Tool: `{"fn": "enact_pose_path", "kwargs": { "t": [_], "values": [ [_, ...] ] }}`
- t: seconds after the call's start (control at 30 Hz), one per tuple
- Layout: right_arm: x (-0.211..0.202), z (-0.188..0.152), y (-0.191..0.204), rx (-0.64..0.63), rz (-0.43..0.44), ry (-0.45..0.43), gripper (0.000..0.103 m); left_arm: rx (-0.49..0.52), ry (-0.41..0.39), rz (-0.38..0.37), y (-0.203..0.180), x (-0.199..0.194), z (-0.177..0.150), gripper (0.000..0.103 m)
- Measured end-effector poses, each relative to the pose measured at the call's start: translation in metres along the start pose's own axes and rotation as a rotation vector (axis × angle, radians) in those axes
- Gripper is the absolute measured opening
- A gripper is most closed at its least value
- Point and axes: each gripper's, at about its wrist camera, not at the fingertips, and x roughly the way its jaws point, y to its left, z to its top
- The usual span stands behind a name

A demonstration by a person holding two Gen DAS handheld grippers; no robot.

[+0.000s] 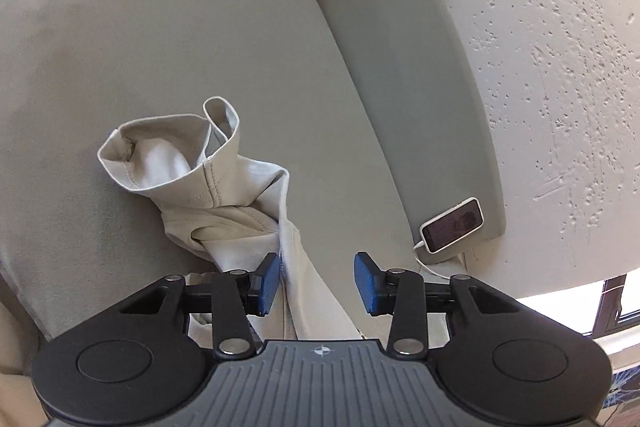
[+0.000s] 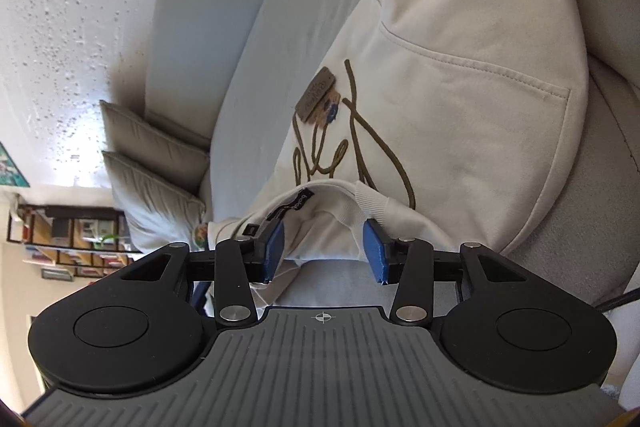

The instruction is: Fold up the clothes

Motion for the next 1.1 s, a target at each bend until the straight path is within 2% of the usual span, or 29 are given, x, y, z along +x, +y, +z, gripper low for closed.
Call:
{"fn": "enact_pose_path", "kwargs": {
  "t": [0.07,0.13,0.27,0.33,0.43,0.53,0.67,0.73,0.8,0.87,0.9,0.93,0.97,1.1],
  "values": [
    [0.001,-0.001,-0.006,0.001,0.000,0.001,0.045,-0.029,0.003,-0.005,0.002,0.006,0.001,0.034],
    [0.002,-0.003,-0.008,0.000,0.004,0.004,0.045,-0.042,-0.004,-0.025,0.001,0.006,0.001,0.027],
    [0.003,-0.003,-0.011,0.004,0.017,0.002,0.045,0.000,0.017,-0.070,-0.008,0.001,-0.003,0.027],
    [0.003,-0.003,-0.012,0.006,0.019,0.002,0.045,-0.001,0.029,-0.059,-0.006,0.003,-0.005,0.027],
    [0.003,-0.003,-0.013,0.007,0.020,0.002,0.045,-0.004,0.052,0.014,0.001,0.004,-0.007,0.027],
    [0.004,-0.004,-0.012,-0.002,0.018,0.006,0.045,-0.011,0.068,0.007,0.009,0.005,-0.006,0.027],
    [0.007,-0.006,-0.009,-0.010,0.016,0.007,0.045,-0.017,0.081,-0.046,0.008,0.013,-0.003,0.024],
    [0.007,-0.006,-0.009,-0.015,0.016,0.009,0.045,-0.008,0.118,-0.025,0.007,0.024,-0.001,0.021],
    [0.007,-0.006,-0.010,-0.014,0.017,0.010,0.045,0.018,0.141,0.030,0.003,0.031,0.000,0.020],
    [0.007,-0.006,-0.011,-0.012,0.019,0.011,0.045,0.043,0.153,0.093,-0.003,0.033,0.004,0.016],
    [0.007,-0.006,-0.011,-0.012,0.021,0.011,0.045,0.044,0.157,0.115,-0.003,0.034,0.005,0.013],
    [0.007,-0.006,-0.011,-0.013,0.021,0.011,0.045,0.046,0.155,0.133,-0.003,0.034,0.007,0.005],
    [0.007,-0.006,-0.011,-0.015,0.022,0.011,0.045,0.054,0.145,0.144,-0.002,0.032,0.008,0.000],
    [0.006,-0.005,-0.011,-0.017,0.023,0.013,0.045,0.073,0.104,0.124,-0.003,0.013,0.009,0.000]
  ]
}}
